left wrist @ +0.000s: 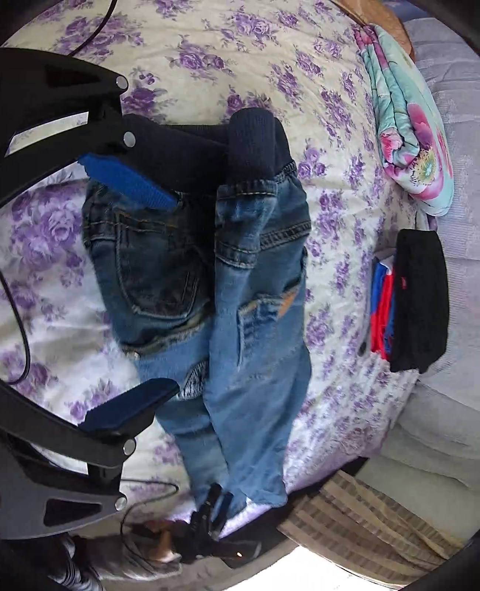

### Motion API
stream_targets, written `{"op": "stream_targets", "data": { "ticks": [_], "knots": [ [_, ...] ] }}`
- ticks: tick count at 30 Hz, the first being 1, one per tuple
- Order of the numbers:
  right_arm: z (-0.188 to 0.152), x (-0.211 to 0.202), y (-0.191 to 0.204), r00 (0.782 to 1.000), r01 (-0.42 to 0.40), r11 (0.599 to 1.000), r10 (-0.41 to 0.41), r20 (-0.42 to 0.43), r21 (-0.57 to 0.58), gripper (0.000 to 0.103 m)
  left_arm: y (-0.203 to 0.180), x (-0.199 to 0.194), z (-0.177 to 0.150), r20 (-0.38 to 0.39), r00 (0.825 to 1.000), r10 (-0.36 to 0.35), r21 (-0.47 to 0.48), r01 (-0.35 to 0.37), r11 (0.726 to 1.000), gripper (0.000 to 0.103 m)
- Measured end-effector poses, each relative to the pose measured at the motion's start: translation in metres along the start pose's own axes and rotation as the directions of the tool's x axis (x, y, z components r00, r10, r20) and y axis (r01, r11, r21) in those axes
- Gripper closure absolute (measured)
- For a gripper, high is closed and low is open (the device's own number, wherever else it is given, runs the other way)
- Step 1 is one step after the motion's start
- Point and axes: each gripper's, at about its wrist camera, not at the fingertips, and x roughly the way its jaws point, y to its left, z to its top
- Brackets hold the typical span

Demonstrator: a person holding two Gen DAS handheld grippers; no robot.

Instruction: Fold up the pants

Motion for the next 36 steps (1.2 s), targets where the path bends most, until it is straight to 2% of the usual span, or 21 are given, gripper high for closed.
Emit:
{"op": "stream_targets", "data": {
  "ticks": [2,5,7,10,12,14,15,16,17,19,21,24,27,29,31,35,36],
  "knots": [
    [0.008,0.011,-0.005,1.000,0.007,1.000,-0.007,-0.030,0.000,0.004,0.005,0.016,0.010,-0.035,0.999,0.029,-0.011,-0.029,1.000,0.012],
    [0.021,0.020,-0.008,0.999,0.016,1.000,-0.016,-0.047,0.007,0.003,0.017,0.038,0.031,-0.095,0.995,0.000,-0.061,-0.006,0.998,0.011],
    [0.032,0.029,-0.010,0.999,0.014,1.000,-0.013,-0.051,0.014,0.003,0.022,0.051,0.045,-0.127,0.992,0.013,-0.086,-0.025,0.996,0.009],
    [0.064,0.037,-0.018,0.999,-0.029,0.997,0.030,-0.016,0.078,0.003,0.026,0.052,0.068,-0.124,0.991,0.044,-0.113,-0.058,0.992,0.008],
    [0.098,0.040,-0.028,0.997,-0.072,0.986,0.067,0.034,0.152,0.003,0.037,0.048,0.089,-0.133,0.991,0.005,-0.176,-0.029,0.984,0.008],
    [0.136,0.054,-0.036,0.995,-0.093,0.976,0.083,0.058,0.197,0.003,0.048,0.051,0.107,-0.205,0.977,-0.062,-0.234,0.012,0.972,0.008],
    [0.154,0.065,-0.038,0.995,-0.093,0.974,0.084,0.052,0.205,0.003,0.056,0.049,0.114,-0.186,0.979,-0.089,-0.277,0.035,0.960,0.008],
    [0.168,0.075,-0.041,0.996,-0.091,0.971,0.082,0.046,0.223,0.003,0.067,0.042,0.120,-0.129,0.987,-0.095,-0.345,0.045,0.938,0.008],
    [0.177,0.082,-0.043,0.997,-0.078,0.967,0.069,0.043,0.243,0.004,0.077,0.039,0.127,-0.089,0.993,-0.072,-0.397,0.031,0.917,0.008],
    [0.188,0.084,-0.042,0.996,-0.079,0.962,0.065,0.060,0.260,0.004,0.091,0.047,0.141,-0.089,0.994,-0.069,-0.438,0.023,0.898,0.008],
    [0.190,0.077,-0.040,0.994,-0.098,0.963,0.081,0.077,0.252,0.004,0.101,0.064,0.151,-0.080,0.994,-0.073,-0.456,0.029,0.889,0.008],
    [0.180,0.059,-0.036,0.993,-0.095,0.974,0.078,0.088,0.208,0.004,0.105,0.082,0.155,-0.087,0.996,0.038,-0.413,-0.071,0.908,0.008],
    [0.157,0.045,-0.034,0.992,-0.116,0.979,0.106,0.072,0.165,0.004,0.112,0.079,0.152,-0.087,0.996,0.008,-0.393,-0.041,0.919,0.008],
    [0.141,0.038,-0.038,0.993,-0.106,0.981,0.095,0.073,0.162,0.004,0.121,0.070,0.148,-0.096,0.995,0.040,-0.384,-0.074,0.921,0.008],
    [0.127,0.036,-0.047,0.991,-0.124,0.972,0.112,0.068,0.201,0.004,0.134,0.064,0.142,-0.100,0.994,0.054,-0.400,-0.090,0.912,0.008],
    [0.110,0.036,-0.064,0.990,-0.136,0.951,0.122,0.070,0.276,0.004,0.157,0.072,0.129,-0.125,0.992,0.025,-0.431,-0.077,0.899,0.008],
    [0.108,0.037,-0.066,0.990,-0.140,0.947,0.124,0.071,0.290,0.004,0.156,0.073,0.130,-0.123,0.992,0.022,-0.422,-0.072,0.904,0.006]
  ]
}}
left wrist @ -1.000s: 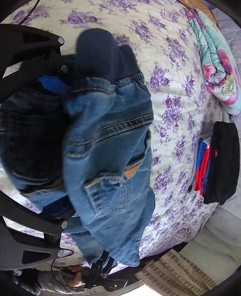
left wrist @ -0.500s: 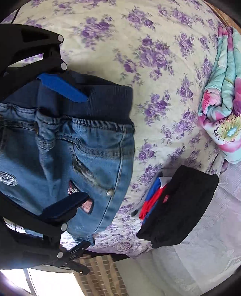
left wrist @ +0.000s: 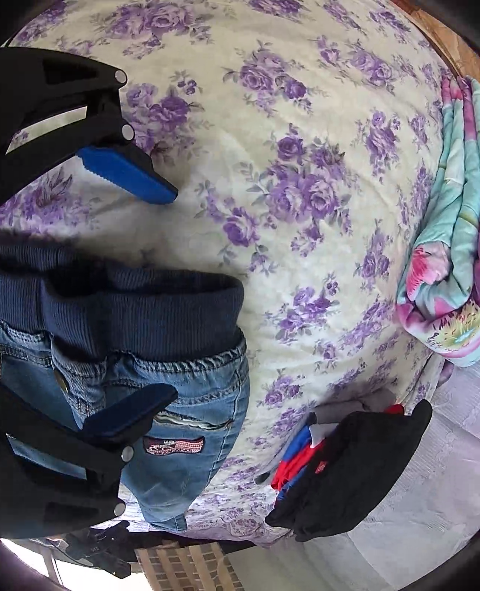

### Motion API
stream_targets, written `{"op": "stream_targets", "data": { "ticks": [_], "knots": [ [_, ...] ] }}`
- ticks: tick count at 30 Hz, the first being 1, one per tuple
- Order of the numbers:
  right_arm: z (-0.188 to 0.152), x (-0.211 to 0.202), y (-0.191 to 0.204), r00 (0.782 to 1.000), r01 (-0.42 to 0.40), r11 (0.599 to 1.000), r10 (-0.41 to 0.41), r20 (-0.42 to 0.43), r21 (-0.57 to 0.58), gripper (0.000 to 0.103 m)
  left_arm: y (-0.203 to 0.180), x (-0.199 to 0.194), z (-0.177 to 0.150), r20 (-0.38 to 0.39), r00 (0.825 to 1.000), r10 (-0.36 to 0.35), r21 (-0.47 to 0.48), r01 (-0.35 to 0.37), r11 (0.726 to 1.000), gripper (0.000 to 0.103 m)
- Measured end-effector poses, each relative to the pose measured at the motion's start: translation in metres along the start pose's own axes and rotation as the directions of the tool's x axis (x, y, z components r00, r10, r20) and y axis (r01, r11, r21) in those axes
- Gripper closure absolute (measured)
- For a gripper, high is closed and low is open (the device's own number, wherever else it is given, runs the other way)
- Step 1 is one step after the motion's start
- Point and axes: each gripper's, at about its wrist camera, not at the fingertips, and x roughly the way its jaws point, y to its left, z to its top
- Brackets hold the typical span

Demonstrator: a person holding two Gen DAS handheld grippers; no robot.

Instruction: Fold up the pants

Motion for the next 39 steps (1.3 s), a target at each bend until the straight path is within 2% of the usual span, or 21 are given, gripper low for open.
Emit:
{"op": "stream_targets", "data": {
  "ticks": [5,7,8,14,15,16,17,18,20,21,22,23,26,30,34,35,36,37,38,39],
  "knots": [
    [-0.005,0.004,-0.007,1.000,-0.014,0.999,0.014,-0.014,0.046,0.004,-0.025,0.012,0.003,0.033,0.998,0.048,0.122,-0.052,0.991,0.009],
    [-0.007,0.003,-0.008,1.000,-0.017,0.998,0.017,-0.013,0.053,0.004,-0.032,0.010,0.001,0.050,0.998,0.046,0.156,-0.054,0.986,0.031],
    [-0.008,0.001,-0.008,1.000,-0.017,0.998,0.017,-0.009,0.054,0.004,-0.033,0.007,0.001,0.059,0.997,0.047,0.161,-0.056,0.985,0.037],
    [-0.008,-0.004,-0.014,1.000,-0.009,0.997,0.009,0.007,0.070,0.004,-0.026,-0.014,-0.007,0.133,0.991,0.000,0.142,-0.019,0.990,0.058],
    [-0.008,-0.005,-0.015,1.000,-0.008,0.997,0.007,0.009,0.075,0.004,-0.026,-0.020,-0.008,0.160,0.987,0.009,0.138,-0.031,0.990,0.085],
    [-0.008,-0.006,-0.016,1.000,-0.007,0.997,0.006,0.012,0.080,0.004,-0.026,-0.028,-0.007,0.199,0.979,0.044,0.128,-0.070,0.989,0.095],
    [-0.007,-0.006,-0.018,1.000,-0.007,0.997,0.006,0.015,0.082,0.004,-0.022,-0.036,-0.003,0.217,0.976,0.006,0.117,-0.033,0.993,0.103],
    [-0.006,-0.007,-0.019,1.000,-0.005,0.997,0.004,0.017,0.081,0.004,-0.017,-0.046,0.003,0.249,0.968,-0.022,0.101,-0.003,0.995,0.103],
    [-0.003,-0.008,-0.021,1.000,0.004,0.996,-0.005,0.021,0.086,0.004,-0.014,-0.052,0.016,0.257,0.966,-0.016,0.101,-0.010,0.995,0.103],
    [-0.003,-0.008,-0.023,1.000,0.001,0.995,-0.003,0.026,0.097,0.004,-0.011,-0.051,0.020,0.234,0.972,-0.019,0.087,-0.001,0.996,0.103],
    [-0.003,-0.010,-0.026,1.000,-0.007,0.994,0.004,0.031,0.110,0.004,-0.008,-0.046,0.020,0.185,0.981,-0.051,0.071,0.039,0.997,0.103],
    [-0.004,-0.011,-0.026,0.999,-0.016,0.993,0.012,0.036,0.115,0.004,-0.006,-0.041,0.017,0.156,0.985,-0.069,0.065,0.060,0.996,0.098],
    [-0.008,-0.010,-0.026,0.999,-0.019,0.994,0.015,0.035,0.105,0.004,-0.008,-0.030,-0.002,0.134,0.991,-0.019,0.099,0.006,0.995,0.061],
    [-0.008,-0.007,-0.022,0.998,-0.048,0.992,0.044,0.040,0.115,0.004,-0.013,-0.014,-0.012,0.093,0.994,-0.061,0.116,0.050,0.992,0.060],
    [-0.012,-0.006,-0.014,0.997,-0.070,0.993,0.066,0.041,0.098,0.004,-0.015,0.002,-0.009,0.068,0.997,-0.048,0.108,0.040,0.993,0.062],
    [-0.014,-0.007,-0.013,0.997,-0.070,0.993,0.066,0.042,0.092,0.004,-0.015,0.003,-0.009,0.072,0.996,-0.048,0.105,0.040,0.994,0.070],
    [-0.017,-0.007,-0.014,0.997,-0.070,0.993,0.066,0.043,0.091,0.004,-0.016,0.003,-0.010,0.084,0.996,-0.039,0.105,0.030,0.994,0.082],
    [-0.020,-0.008,-0.016,0.996,-0.078,0.992,0.074,0.046,0.103,0.004,-0.017,0.001,-0.011,0.097,0.995,-0.035,0.105,0.025,0.994,0.084],
    [-0.022,-0.007,-0.020,0.995,-0.096,0.987,0.091,0.045,0.127,0.004,-0.018,-0.003,-0.012,0.120,0.992,-0.035,0.101,0.023,0.995,0.090],
    [-0.023,-0.008,-0.026,0.993,-0.120,0.980,0.114,0.042,0.159,0.004,-0.018,-0.011,-0.015,0.149,0.987,-0.054,0.091,0.041,0.995,0.092]
  ]
}}
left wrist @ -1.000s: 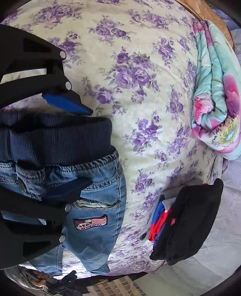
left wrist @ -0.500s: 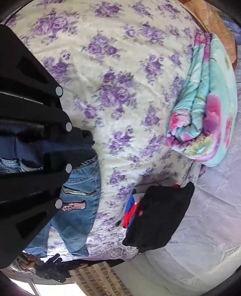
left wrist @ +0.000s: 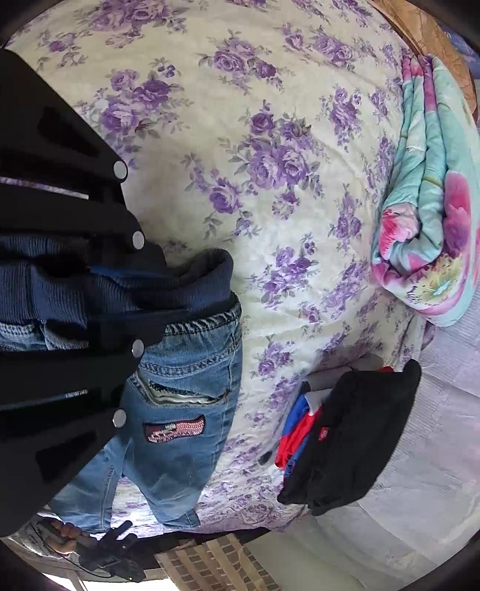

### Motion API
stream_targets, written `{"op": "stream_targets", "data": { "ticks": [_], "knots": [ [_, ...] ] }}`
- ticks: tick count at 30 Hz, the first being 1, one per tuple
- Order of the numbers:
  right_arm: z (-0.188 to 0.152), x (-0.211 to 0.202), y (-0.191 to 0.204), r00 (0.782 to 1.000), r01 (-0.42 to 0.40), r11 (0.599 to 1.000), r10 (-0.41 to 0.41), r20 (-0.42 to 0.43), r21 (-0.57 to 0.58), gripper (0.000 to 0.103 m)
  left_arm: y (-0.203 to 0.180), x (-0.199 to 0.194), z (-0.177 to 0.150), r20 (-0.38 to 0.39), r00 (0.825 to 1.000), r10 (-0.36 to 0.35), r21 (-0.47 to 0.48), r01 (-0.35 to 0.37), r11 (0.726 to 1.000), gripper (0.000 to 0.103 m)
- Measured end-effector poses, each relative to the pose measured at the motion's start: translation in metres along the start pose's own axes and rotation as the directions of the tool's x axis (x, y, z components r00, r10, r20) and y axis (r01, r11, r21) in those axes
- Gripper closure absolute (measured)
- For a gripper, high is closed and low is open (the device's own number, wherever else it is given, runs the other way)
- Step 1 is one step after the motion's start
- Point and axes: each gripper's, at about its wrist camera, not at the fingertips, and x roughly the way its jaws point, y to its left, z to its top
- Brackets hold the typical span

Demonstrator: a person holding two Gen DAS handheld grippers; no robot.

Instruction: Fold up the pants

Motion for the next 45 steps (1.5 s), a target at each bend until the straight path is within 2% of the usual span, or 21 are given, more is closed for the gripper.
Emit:
{"op": "stream_targets", "data": {
  "ticks": [3,6,10,12,15,17,21,23,25,27,29,31,33,35,36,37,38,39,41,42,45],
  "knots": [
    [0.004,-0.006,-0.010,0.999,-0.050,0.997,0.050,0.005,0.065,0.004,0.000,-0.024,0.009,0.058,0.997,-0.040,-0.007,0.041,0.999,0.093],
    [0.012,-0.008,-0.010,0.999,0.033,0.999,-0.034,0.029,0.024,0.004,-0.004,-0.029,0.026,0.080,0.997,-0.020,-0.008,0.021,1.000,0.093],
    [0.019,-0.007,-0.021,0.997,0.077,0.997,-0.078,0.030,0.025,0.004,-0.015,-0.006,0.040,0.106,0.992,0.067,0.042,-0.072,0.997,0.093],
    [0.021,-0.004,-0.028,0.993,0.114,0.993,-0.114,0.023,0.025,0.004,-0.007,0.021,0.037,0.073,0.990,0.118,0.026,-0.120,0.992,0.093],
    [0.031,-0.006,-0.045,0.989,0.141,0.989,-0.143,0.038,0.056,0.004,0.004,0.026,0.030,0.082,0.992,0.101,-0.002,-0.101,0.995,0.092],
    [0.043,-0.009,-0.058,0.991,0.119,0.986,-0.126,0.053,0.112,0.004,0.005,0.019,0.030,0.095,0.993,0.077,-0.012,-0.076,0.997,0.092],
    [0.065,0.004,-0.066,0.998,0.040,0.988,-0.047,0.044,0.151,0.007,0.004,0.021,0.024,0.122,0.987,0.102,0.005,-0.104,0.995,0.090],
    [0.075,0.022,-0.074,0.999,0.029,0.979,-0.034,0.023,0.202,0.024,0.005,0.021,0.022,0.132,0.986,0.097,-0.003,-0.098,0.995,0.089],
    [0.083,0.041,-0.088,1.000,-0.019,0.955,0.013,0.023,0.297,0.061,0.008,0.020,0.022,0.134,0.987,0.084,-0.014,-0.083,0.996,0.089],
    [0.088,0.053,-0.092,0.999,-0.041,0.948,0.030,0.041,0.314,0.081,0.010,0.021,0.023,0.130,0.989,0.077,-0.027,-0.074,0.997,0.089],
    [0.083,0.040,-0.083,0.996,-0.047,0.959,0.023,0.090,0.281,0.087,0.013,0.018,0.024,0.139,0.988,0.061,-0.051,-0.054,0.997,0.089],
    [0.077,0.004,-0.069,0.988,-0.036,0.976,0.003,0.154,0.213,0.093,0.015,0.007,0.022,0.190,0.980,0.064,-0.071,-0.051,0.996,0.091],
    [0.070,-0.046,-0.052,0.967,0.022,0.991,-0.055,0.247,0.135,0.094,0.021,-0.009,0.021,0.253,0.964,0.083,-0.100,-0.059,0.993,0.097],
    [0.069,-0.089,-0.039,0.934,0.126,0.988,-0.149,0.324,0.090,0.082,0.028,-0.011,0.024,0.249,0.967,0.048,-0.118,-0.019,0.993,0.097],
    [0.074,-0.098,-0.037,0.930,0.170,0.983,-0.184,0.318,0.072,0.031,0.032,-0.006,0.025,0.227,0.973,0.035,-0.129,-0.006,0.992,0.097],
    [0.080,-0.099,-0.041,0.930,0.209,0.976,-0.218,0.295,0.061,0.004,0.035,-0.001,0.024,0.206,0.978,0.040,-0.143,-0.011,0.990,0.097],
    [0.082,-0.099,-0.046,0.918,0.259,0.964,-0.266,0.295,0.063,0.004,0.035,0.004,0.023,0.184,0.982,0.043,-0.142,-0.017,0.990,0.098],
    [0.082,-0.092,-0.052,0.919,0.285,0.957,-0.290,0.269,0.058,0.004,0.033,0.006,0.021,0.176,0.983,0.045,-0.136,-0.021,0.990,0.098],
    [0.079,-0.071,-0.070,0.950,0.246,0.968,-0.252,0.183,0.053,0.010,0.030,0.003,0.019,0.184,0.983,0.020,-0.117,0.002,0.993,0.098],
    [0.077,-0.062,-0.078,0.955,0.234,0.970,-0.243,0.168,0.071,0.017,0.028,0.002,0.018,0.186,0.982,0.016,-0.109,0.005,0.994,0.098],
    [0.082,-0.041,-0.097,0.966,0.156,0.980,-0.178,0.186,0.127,0.023,0.026,0.004,0.016,0.179,0.983,0.035,-0.103,-0.016,0.995,0.098]
  ]
}}
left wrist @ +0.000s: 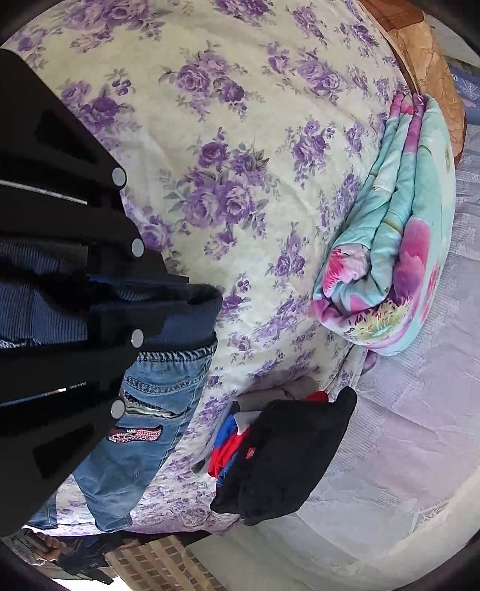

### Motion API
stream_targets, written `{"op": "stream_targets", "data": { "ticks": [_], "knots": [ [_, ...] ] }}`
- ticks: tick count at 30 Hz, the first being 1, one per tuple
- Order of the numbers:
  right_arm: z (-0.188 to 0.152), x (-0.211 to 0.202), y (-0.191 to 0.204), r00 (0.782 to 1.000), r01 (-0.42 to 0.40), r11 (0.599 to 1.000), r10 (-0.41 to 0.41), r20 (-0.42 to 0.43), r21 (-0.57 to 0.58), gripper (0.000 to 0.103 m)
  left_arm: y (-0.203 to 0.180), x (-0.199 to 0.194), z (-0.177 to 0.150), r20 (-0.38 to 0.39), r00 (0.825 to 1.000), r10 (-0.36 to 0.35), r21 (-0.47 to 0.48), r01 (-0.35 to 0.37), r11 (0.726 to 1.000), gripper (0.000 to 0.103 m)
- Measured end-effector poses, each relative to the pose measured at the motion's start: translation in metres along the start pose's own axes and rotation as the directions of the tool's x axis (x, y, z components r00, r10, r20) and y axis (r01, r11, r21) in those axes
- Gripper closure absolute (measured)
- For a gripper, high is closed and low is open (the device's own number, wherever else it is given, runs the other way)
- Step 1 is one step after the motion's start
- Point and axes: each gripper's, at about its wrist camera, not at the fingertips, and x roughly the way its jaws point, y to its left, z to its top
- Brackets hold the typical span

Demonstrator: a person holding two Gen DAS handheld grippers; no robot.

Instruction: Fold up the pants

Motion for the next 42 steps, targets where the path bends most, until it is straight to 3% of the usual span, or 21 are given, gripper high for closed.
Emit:
{"op": "stream_targets", "data": {
  "ticks": [2,3,4,6,8,12,14,16,18,19,21,24,26,27,28,32,34,37,39,40,42],
  "knots": [
    [0.004,0.018,0.001,0.998,-0.053,0.999,0.053,-0.018,0.007,0.032,0.002,0.001,-0.001,-0.002,1.000,-0.001,-0.009,0.001,1.000,0.097],
    [0.005,0.029,0.004,0.996,-0.070,0.998,0.070,-0.049,-0.004,0.043,0.003,0.001,-0.001,-0.002,1.000,-0.006,-0.015,0.006,1.000,0.096],
    [0.006,0.040,0.007,0.993,-0.087,0.996,0.085,-0.086,-0.015,0.071,0.005,0.000,-0.001,-0.001,1.000,-0.009,-0.021,0.009,1.000,0.095],
    [0.001,0.049,0.014,0.988,-0.106,0.994,0.103,-0.118,-0.022,0.090,0.006,0.001,-0.001,-0.002,1.000,-0.013,-0.030,0.013,0.999,0.094],
    [-0.002,0.027,0.027,0.989,-0.129,0.989,0.123,-0.078,-0.068,0.092,0.006,0.001,-0.001,-0.003,1.000,-0.011,-0.031,0.010,0.999,0.094],
    [-0.007,-0.059,0.054,0.981,-0.191,0.971,0.195,0.013,-0.146,0.093,0.006,0.000,-0.001,0.003,1.000,-0.004,-0.024,0.004,1.000,0.087],
    [-0.004,-0.094,0.064,0.983,-0.159,0.967,0.173,0.055,-0.199,0.093,0.005,-0.001,-0.001,0.008,1.000,0.003,-0.022,-0.003,1.000,0.082],
    [0.006,-0.104,0.069,0.990,-0.098,0.965,0.118,0.070,-0.244,0.093,0.005,0.000,-0.001,0.008,1.000,0.009,-0.022,-0.009,1.000,0.080],
    [0.025,-0.076,0.064,0.999,0.003,0.967,0.008,0.043,-0.254,0.090,0.004,0.002,0.000,0.005,1.000,0.014,-0.018,-0.014,1.000,0.078],
    [0.035,-0.050,0.056,0.997,0.078,0.966,-0.076,0.019,-0.246,0.082,0.004,0.003,-0.001,0.005,1.000,0.020,-0.016,-0.020,1.000,0.077],
    [0.049,-0.007,0.027,0.978,0.205,0.965,-0.209,-0.004,-0.165,0.081,0.003,0.002,-0.001,0.006,1.000,0.020,-0.016,-0.020,1.000,0.076],
    [0.041,0.010,0.012,0.996,0.077,0.994,-0.081,-0.044,-0.079,0.080,0.008,0.002,0.001,0.004,1.000,0.004,-0.039,-0.004,0.999,0.070],
    [0.025,0.008,0.019,0.996,0.031,0.992,-0.041,-0.080,-0.126,0.068,0.011,0.004,0.002,-0.009,1.000,-0.006,-0.056,0.006,0.998,0.067],
    [0.018,0.005,0.018,0.995,0.032,0.991,-0.044,-0.086,-0.131,0.055,0.012,0.005,0.003,-0.012,1.000,-0.014,-0.064,0.013,0.998,0.066],
    [0.012,0.001,0.016,0.995,0.034,0.992,-0.045,-0.085,-0.123,0.051,0.013,0.006,0.002,-0.014,1.000,-0.022,-0.071,0.021,0.997,0.066],
    [0.014,-0.007,0.001,0.996,0.062,0.995,-0.067,-0.061,-0.081,0.051,0.011,0.004,0.001,-0.009,1.000,-0.023,-0.064,0.023,0.998,0.063],
    [0.020,0.006,-0.010,0.994,0.053,0.998,-0.057,-0.091,-0.042,0.048,0.008,0.002,0.001,-0.001,1.000,-0.015,-0.052,0.015,0.999,0.063],
    [0.016,0.040,-0.016,0.983,0.069,0.997,-0.076,-0.167,-0.047,0.048,0.003,-0.001,0.001,0.011,1.000,-0.001,-0.028,0.001,1.000,0.063],
    [0.011,0.057,-0.020,0.980,0.020,1.000,-0.022,-0.198,-0.009,0.052,-0.002,0.000,0.002,0.008,1.000,0.009,-0.009,-0.009,1.000,0.062],
    [0.010,0.063,-0.021,0.981,0.023,1.000,-0.021,-0.192,0.008,0.070,-0.003,0.001,0.003,0.001,1.000,0.007,-0.004,-0.007,1.000,0.062],
    [0.006,0.065,-0.017,0.984,-0.009,1.000,0.009,-0.176,-0.003,0.085,-0.004,-0.001,0.005,-0.017,1.000,-0.023,-0.022,0.023,0.999,0.062]
  ]
}}
